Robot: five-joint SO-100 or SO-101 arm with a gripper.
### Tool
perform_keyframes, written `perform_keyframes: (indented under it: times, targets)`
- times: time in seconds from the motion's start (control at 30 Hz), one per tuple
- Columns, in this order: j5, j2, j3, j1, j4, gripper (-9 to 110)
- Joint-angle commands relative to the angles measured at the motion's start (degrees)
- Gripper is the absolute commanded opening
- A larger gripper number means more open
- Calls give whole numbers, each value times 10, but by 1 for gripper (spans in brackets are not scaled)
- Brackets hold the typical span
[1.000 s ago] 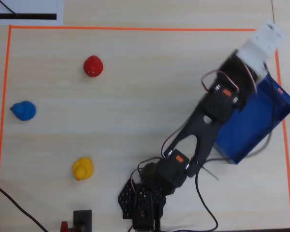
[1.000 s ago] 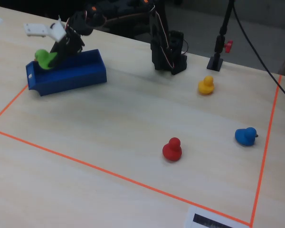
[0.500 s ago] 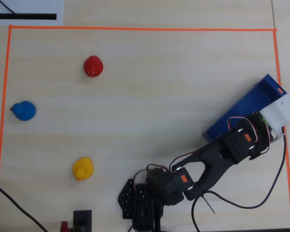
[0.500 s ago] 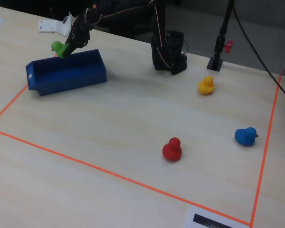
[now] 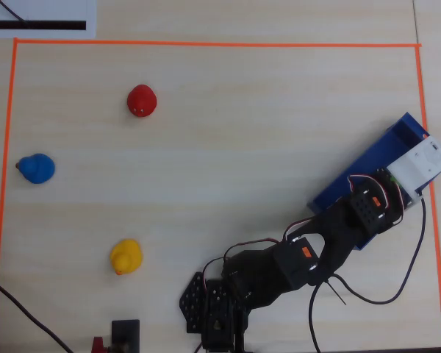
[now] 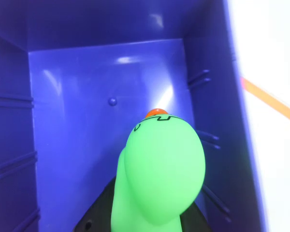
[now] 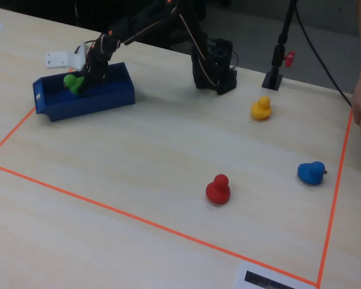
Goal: Grasp green duck and put it into box.
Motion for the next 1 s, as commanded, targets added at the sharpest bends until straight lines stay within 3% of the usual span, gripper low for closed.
perform_keyframes:
  times: [0.0, 0.47, 0.6, 0.73, 0.83, 0.97]
  targets:
    - [-8, 1, -29, -14, -29, 0]
    - [-13, 20, -79, -33, 73, 26]
    - [0, 61, -82, -32, 98, 27]
    - [172, 143, -194, -48, 201, 21]
    - [289, 236, -240, -99, 248, 23]
    - [321, 407, -163, -251, 294, 24]
